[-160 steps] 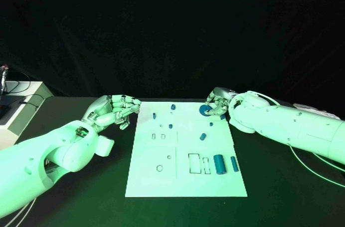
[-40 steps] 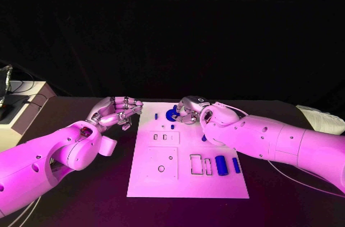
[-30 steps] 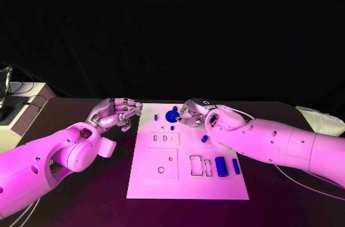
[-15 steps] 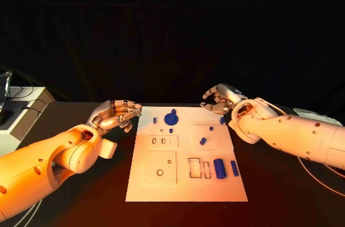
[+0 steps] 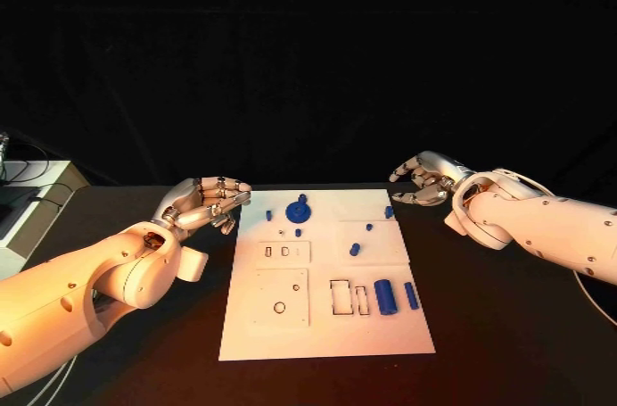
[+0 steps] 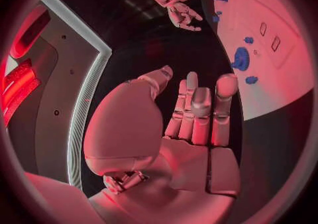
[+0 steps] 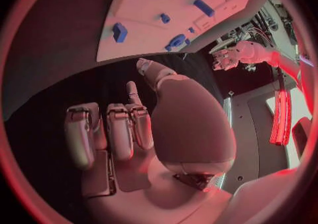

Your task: Assemble the parts on the task board

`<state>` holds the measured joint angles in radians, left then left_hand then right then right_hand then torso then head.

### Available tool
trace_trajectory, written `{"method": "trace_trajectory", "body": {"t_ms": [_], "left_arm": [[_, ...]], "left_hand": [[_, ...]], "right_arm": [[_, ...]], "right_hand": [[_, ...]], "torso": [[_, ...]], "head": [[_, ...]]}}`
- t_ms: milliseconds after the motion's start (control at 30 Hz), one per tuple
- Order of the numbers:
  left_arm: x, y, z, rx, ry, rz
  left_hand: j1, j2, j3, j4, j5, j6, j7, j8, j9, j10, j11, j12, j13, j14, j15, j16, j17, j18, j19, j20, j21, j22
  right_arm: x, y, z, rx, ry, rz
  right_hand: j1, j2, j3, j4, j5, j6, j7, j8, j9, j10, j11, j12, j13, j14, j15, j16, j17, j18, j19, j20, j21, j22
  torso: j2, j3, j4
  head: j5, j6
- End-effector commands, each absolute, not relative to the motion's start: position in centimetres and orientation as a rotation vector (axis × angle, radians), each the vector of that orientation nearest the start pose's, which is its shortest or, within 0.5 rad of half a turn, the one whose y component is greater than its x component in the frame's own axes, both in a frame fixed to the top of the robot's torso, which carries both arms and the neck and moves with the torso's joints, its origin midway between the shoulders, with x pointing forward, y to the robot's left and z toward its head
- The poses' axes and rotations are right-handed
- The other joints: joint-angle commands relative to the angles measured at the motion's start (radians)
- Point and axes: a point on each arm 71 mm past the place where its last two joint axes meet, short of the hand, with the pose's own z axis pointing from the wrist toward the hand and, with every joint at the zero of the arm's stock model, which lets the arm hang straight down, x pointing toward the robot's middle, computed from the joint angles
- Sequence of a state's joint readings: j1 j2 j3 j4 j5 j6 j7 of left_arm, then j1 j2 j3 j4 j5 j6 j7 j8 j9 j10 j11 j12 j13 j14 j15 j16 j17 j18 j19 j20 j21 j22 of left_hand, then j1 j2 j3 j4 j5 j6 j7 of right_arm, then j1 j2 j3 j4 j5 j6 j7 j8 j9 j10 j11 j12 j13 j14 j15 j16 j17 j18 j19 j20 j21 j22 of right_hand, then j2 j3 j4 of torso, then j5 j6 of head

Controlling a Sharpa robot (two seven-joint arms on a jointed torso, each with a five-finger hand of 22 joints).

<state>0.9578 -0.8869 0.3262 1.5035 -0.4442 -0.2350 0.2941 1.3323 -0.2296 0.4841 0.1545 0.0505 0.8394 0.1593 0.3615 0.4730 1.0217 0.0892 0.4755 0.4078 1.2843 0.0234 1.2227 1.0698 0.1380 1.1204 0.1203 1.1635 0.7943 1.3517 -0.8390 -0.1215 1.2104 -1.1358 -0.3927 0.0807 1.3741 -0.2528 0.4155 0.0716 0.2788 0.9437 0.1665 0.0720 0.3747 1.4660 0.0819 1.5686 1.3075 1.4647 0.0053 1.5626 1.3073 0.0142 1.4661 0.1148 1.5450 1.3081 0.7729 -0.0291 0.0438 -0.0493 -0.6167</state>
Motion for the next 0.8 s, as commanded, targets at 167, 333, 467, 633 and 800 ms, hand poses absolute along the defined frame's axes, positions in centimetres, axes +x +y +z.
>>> {"method": "trace_trajectory", "body": {"t_ms": [167, 333, 467, 633, 800], "left_arm": [[49.3, 24.1, -16.2, -0.824, 1.387, -1.495], [49.3, 24.2, -16.3, -0.825, 1.389, -1.493], [49.3, 24.2, -16.3, -0.825, 1.39, -1.494], [49.3, 24.2, -16.3, -0.825, 1.391, -1.494], [49.3, 24.3, -16.3, -0.824, 1.391, -1.493]], "left_hand": [[0.012, 0.001, 0.0, -0.007, 0.0, -0.011, -0.001, 0.0, -0.001, -0.008, -0.001, 0.005, -0.001, -0.007, -0.002, -0.002, 0.002, 0.015, -0.006, -0.001, -0.003, 0.0], [0.014, 0.001, 0.0, -0.008, 0.0, -0.013, -0.001, -0.002, -0.002, -0.006, -0.001, 0.008, 0.0, -0.004, -0.002, 0.002, 0.007, 0.014, -0.005, -0.001, -0.002, 0.004], [0.014, 0.002, 0.0, -0.009, 0.0, -0.014, -0.001, -0.002, -0.002, -0.005, -0.001, 0.01, 0.001, -0.002, -0.002, 0.004, 0.01, 0.014, -0.003, -0.001, 0.0, 0.006], [0.015, 0.002, 0.0, -0.009, 0.0, -0.015, -0.001, -0.002, -0.003, -0.003, -0.002, 0.013, 0.002, 0.001, -0.002, 0.008, 0.015, 0.013, -0.001, -0.001, 0.002, 0.01], [0.015, 0.002, 0.0, -0.009, 0.0, -0.015, -0.001, -0.002, -0.003, -0.003, -0.002, 0.013, 0.002, 0.001, -0.002, 0.008, 0.015, 0.013, -0.001, -0.001, 0.002, 0.01]], "right_arm": [[55.0, -30.6, -16.0, 0.006, 1.584, 0.566], [55.2, -31.1, -16.6, 0.016, 1.58, 0.539], [55.4, -31.2, -16.9, 0.022, 1.58, 0.528], [55.5, -30.9, -17.4, 0.011, 1.588, 0.518], [55.5, -30.7, -17.7, 0.007, 1.593, 0.516]], "right_hand": [[0.002, -0.003, -0.01, -0.004, -0.006, -0.015, 0.003, -0.006, -0.003, 0.105, 0.003, 0.002, 0.263, 0.103, 0.005, 0.005, 0.249, -0.005, 0.084, -0.001, -0.005, 0.235], [-0.001, -0.003, -0.012, -0.003, -0.007, -0.017, 0.004, -0.007, -0.003, 0.105, 0.004, 0.002, 0.263, 0.103, 0.006, 0.005, 0.249, -0.005, 0.084, -0.001, -0.005, 0.235], [-0.002, -0.002, -0.013, -0.001, -0.008, -0.018, 0.004, -0.007, -0.003, 0.105, 0.004, 0.002, 0.263, 0.103, 0.006, 0.005, 0.249, -0.005, 0.084, 0.0, -0.004, 0.236], [-0.005, 0.001, -0.015, 0.001, -0.007, -0.017, 0.005, -0.005, -0.003, 0.105, 0.005, 0.002, 0.263, 0.103, 0.007, 0.005, 0.25, -0.005, 0.085, 0.0, -0.002, 0.237], [-0.006, 0.005, -0.015, 0.003, -0.005, -0.015, 0.005, -0.004, -0.003, 0.105, 0.005, 0.002, 0.263, 0.103, 0.007, 0.005, 0.251, -0.006, 0.086, 0.001, -0.002, 0.238]], "torso": [[0.001, 0.0031, 0.0025], [0.004, 0.0071, 0.0045], [0.006, 0.0071, 0.0043], [0.005, 0.0077, 0.003], [0.005, 0.0078, 0.0035]], "head": [[-0.007, -0.015], [-0.007, -0.016], [-0.006, -0.018], [-0.004, -0.022], [-0.003, -0.026]]}}
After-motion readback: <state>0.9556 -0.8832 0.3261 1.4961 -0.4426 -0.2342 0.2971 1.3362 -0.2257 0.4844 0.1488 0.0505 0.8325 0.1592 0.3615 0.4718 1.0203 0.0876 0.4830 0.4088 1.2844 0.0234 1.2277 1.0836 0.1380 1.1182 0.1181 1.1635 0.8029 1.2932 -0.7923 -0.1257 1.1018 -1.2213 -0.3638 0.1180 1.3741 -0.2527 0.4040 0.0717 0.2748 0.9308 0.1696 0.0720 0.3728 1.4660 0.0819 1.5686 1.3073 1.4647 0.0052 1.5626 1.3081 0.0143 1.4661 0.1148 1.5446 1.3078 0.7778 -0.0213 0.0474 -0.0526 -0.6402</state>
